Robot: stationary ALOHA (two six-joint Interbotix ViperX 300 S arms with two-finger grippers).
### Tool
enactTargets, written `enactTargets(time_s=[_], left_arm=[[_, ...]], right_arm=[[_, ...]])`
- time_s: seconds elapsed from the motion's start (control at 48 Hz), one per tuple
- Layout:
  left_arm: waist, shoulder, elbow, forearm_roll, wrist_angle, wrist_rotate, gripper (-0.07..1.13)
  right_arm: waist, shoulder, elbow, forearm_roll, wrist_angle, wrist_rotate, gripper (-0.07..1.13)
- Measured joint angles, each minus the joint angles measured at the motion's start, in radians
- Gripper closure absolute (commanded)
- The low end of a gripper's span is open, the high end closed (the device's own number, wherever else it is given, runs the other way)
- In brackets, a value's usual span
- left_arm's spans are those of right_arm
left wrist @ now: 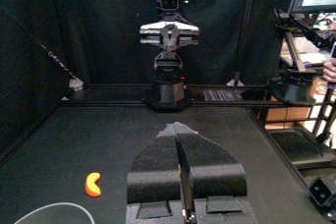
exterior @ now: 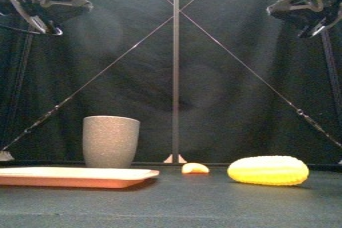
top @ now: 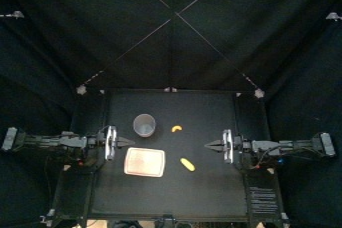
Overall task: Pick the corn then place it in the grey bowl
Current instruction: Pick the corn
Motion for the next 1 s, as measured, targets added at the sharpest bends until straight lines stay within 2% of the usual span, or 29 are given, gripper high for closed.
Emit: enactTargets(time_s=[0.104, 0.312, 0.417, 0.521, 0.604, 0.75, 0.938, 1.0], left_arm=[[0.023, -0.012, 0.021, -0.003, -0.003, -0.003, 1.11], [0.043, -0.034, 0.031, -0.003, -0.005, -0.003, 1.1], [0.043, -0.038, 0.034, -0.003, -0.005, -0.003, 1.1], [0.043, -0.038, 0.034, -0.003, -0.005, -0.005, 1.1], [0.043, -0.038, 0.034, -0.003, -0.005, -0.003, 1.1], [0.043, -0.038, 0.035, -0.003, -0.005, -0.003, 1.1], [0.043, -0.038, 0.035, -0.003, -0.003, -0.003, 1.1], [0.043, -0.038, 0.035, -0.003, -0.003, -0.003, 1.1]], right_arm=[[0.003, 0.029, 0.003, 0.034, 0.003, 0.025, 1.04], [0.011, 0.166, 0.011, 0.187, 0.005, 0.132, 1.02], [0.054, 0.249, 0.009, 0.201, 0.005, 0.186, 1.01], [0.114, 0.337, -0.006, 0.209, 0.005, 0.241, 0.94], [0.153, 0.393, -0.029, 0.21, 0.005, 0.279, 0.83], [0.176, 0.525, -0.081, 0.216, 0.005, 0.337, 0.49], [0.176, 0.689, -0.132, 0.218, 0.011, 0.344, 0.04], [0.176, 0.739, -0.146, 0.216, 0.021, 0.344, -0.02]])
